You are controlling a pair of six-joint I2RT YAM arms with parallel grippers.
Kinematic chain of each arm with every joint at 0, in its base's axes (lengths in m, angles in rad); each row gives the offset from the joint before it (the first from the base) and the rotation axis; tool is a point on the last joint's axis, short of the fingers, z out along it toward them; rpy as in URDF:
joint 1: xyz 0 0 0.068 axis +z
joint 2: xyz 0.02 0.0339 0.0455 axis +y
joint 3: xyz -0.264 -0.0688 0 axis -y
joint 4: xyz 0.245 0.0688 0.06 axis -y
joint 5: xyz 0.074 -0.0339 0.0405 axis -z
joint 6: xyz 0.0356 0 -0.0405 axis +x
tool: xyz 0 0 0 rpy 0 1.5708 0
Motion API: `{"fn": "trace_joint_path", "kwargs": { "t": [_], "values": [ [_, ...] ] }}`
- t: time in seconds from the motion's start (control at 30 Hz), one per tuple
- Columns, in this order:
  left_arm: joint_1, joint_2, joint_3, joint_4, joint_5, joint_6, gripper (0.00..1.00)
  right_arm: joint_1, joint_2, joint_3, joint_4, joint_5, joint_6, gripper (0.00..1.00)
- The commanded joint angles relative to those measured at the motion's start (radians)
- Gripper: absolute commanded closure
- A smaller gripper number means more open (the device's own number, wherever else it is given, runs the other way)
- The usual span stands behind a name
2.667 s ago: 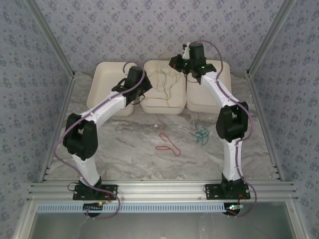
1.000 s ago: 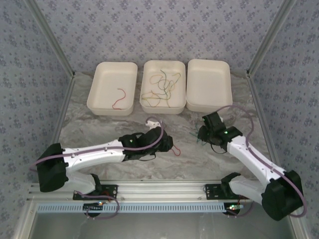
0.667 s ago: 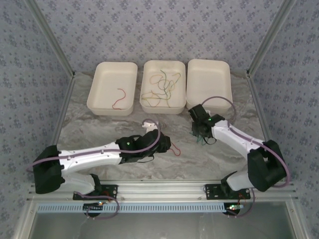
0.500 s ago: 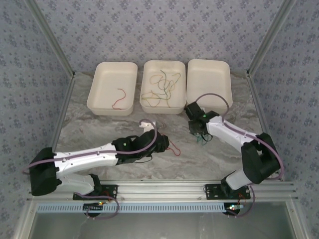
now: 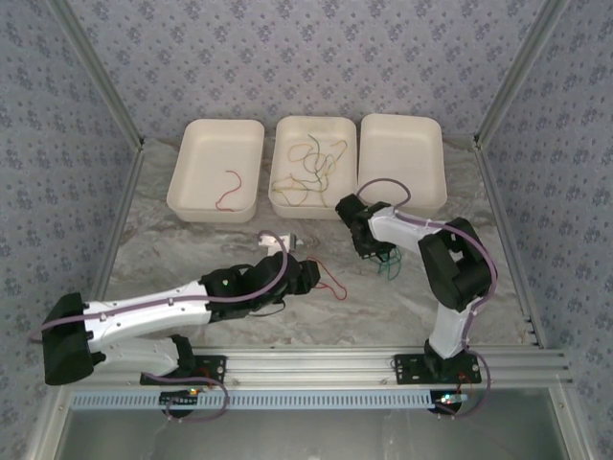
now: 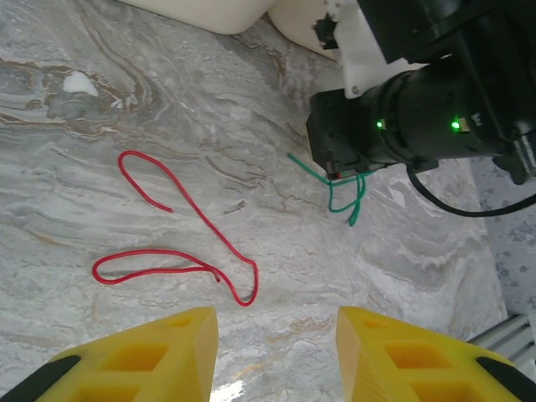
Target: Untangle the cables
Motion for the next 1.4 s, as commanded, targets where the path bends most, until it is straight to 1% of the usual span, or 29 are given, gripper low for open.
{"fn": "trace_joint_path", "kwargs": {
  "t": [0.0,0.07,0.17,0.27,0.37,0.47,0.53,0.6,0.67,0.73,0.8,0.93,1.07,1.17,1.23,1.27,1.33,1.37],
  "values": [
    [-0.017,-0.009,-0.017,0.072,0.034,0.019,0.57,0.007,-0.001,0.019,-0.011,0.048,0.005,0.92],
    [-0.027,0.001,-0.019,0.088,0.038,0.027,0.57,0.009,-0.026,0.015,-0.009,0.058,0.012,1.00],
    [-0.038,0.021,-0.024,0.106,0.040,0.028,0.57,0.019,-0.119,0.008,-0.011,0.062,0.039,1.00],
    [-0.042,0.031,-0.052,0.140,0.035,0.004,0.54,0.018,-0.281,-0.007,0.000,0.005,0.068,1.00],
    [-0.042,0.019,-0.090,0.174,0.015,-0.033,0.48,0.008,-0.426,-0.003,0.013,-0.103,0.081,1.00],
    [-0.036,0.000,-0.108,0.190,-0.002,-0.057,0.43,-0.026,-0.546,0.001,0.052,-0.263,0.076,1.00],
    [-0.019,-0.017,-0.136,0.242,0.023,-0.077,0.40,-0.063,-0.606,-0.002,0.078,-0.382,0.085,1.00],
    [-0.007,-0.026,-0.161,0.314,0.058,-0.081,0.40,-0.102,-0.647,0.000,0.079,-0.476,0.115,1.00],
    [-0.008,-0.015,-0.148,0.338,0.089,-0.047,0.40,-0.138,-0.680,0.002,0.105,-0.556,0.131,1.00],
    [-0.009,0.023,-0.118,0.330,0.130,-0.015,0.43,-0.172,-0.715,-0.004,0.128,-0.626,0.177,1.00],
    [-0.009,0.057,-0.127,0.393,0.167,0.006,0.46,-0.196,-0.732,-0.002,0.148,-0.683,0.216,1.00],
    [-0.006,0.054,-0.177,0.474,0.149,0.025,0.46,-0.234,-0.744,0.018,0.156,-0.749,0.290,1.00],
    [0.011,0.036,-0.184,0.499,0.154,0.030,0.45,-0.242,-0.740,0.031,0.168,-0.784,0.326,1.00],
    [0.023,0.048,-0.184,0.538,0.158,-0.005,0.43,-0.241,-0.740,0.033,0.179,-0.807,0.341,1.00],
    [0.032,0.060,-0.193,0.577,0.146,-0.060,0.35,-0.240,-0.740,0.032,0.179,-0.814,0.347,1.00],
    [0.036,0.065,-0.206,0.616,0.145,-0.085,0.32,-0.240,-0.741,0.027,0.182,-0.819,0.350,1.00],
    [0.044,0.087,-0.206,0.713,0.177,-0.084,0.33,-0.240,-0.743,0.020,0.190,-0.828,0.361,1.00],
    [0.043,0.092,-0.186,0.705,0.187,-0.059,0.34,-0.240,-0.743,0.019,0.193,-0.834,0.367,1.00]
  ]
}}
